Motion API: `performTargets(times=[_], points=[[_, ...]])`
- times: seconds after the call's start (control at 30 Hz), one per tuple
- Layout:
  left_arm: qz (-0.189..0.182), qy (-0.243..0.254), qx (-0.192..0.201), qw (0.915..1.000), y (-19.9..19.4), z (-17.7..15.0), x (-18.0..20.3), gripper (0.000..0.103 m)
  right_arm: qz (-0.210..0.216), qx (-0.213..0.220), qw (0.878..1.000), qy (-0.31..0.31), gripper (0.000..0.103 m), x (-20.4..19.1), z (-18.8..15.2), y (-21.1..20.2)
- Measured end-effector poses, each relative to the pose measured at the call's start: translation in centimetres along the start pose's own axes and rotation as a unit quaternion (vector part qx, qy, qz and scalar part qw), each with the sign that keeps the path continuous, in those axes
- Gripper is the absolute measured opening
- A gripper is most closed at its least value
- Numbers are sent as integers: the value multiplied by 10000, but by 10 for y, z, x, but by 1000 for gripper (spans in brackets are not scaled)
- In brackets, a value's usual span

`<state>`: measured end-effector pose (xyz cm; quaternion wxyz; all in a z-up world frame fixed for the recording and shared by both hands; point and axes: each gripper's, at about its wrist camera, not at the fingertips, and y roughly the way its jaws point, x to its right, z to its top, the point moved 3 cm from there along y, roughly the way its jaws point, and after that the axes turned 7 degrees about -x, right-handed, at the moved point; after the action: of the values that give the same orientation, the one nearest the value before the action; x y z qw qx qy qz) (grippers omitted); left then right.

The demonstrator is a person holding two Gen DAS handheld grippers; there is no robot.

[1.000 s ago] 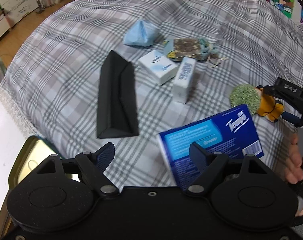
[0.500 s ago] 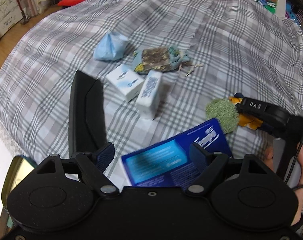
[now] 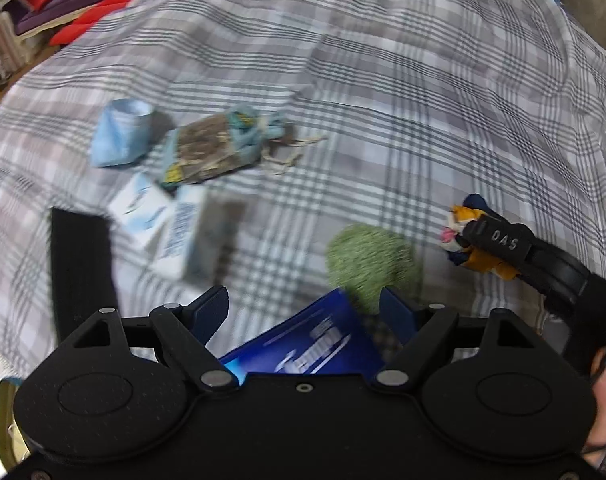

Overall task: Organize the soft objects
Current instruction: 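Grasp the yellow-and-navy cloth bundle with the right gripper while the left gripper grasps the green fuzzy ball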

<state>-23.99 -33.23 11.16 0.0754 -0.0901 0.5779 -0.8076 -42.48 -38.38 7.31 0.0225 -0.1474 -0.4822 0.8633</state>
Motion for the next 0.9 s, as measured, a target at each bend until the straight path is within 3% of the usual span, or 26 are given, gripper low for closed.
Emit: performTargets(times=[0.5, 0.57, 0.6, 0.7, 0.9], points=[[-195, 445, -520, 9975, 50, 14, 33, 83, -189, 165, 9991, 339, 62, 17, 3, -2], [-312, 556, -588, 9962, 55, 14, 39, 76, -180, 153, 9990, 366, 62, 18, 3, -2], [-413, 594, -635, 9954, 57, 14, 41, 67, -179, 153, 9991, 365, 63, 18, 3, -2], [-651, 599, -628, 9941, 59, 15, 43, 52, -144, 141, 9991, 382, 64, 19, 3, 0], [-697, 535, -584, 9944, 58, 16, 43, 51, -30, 88, 9986, 520, 69, 24, 4, 1]])
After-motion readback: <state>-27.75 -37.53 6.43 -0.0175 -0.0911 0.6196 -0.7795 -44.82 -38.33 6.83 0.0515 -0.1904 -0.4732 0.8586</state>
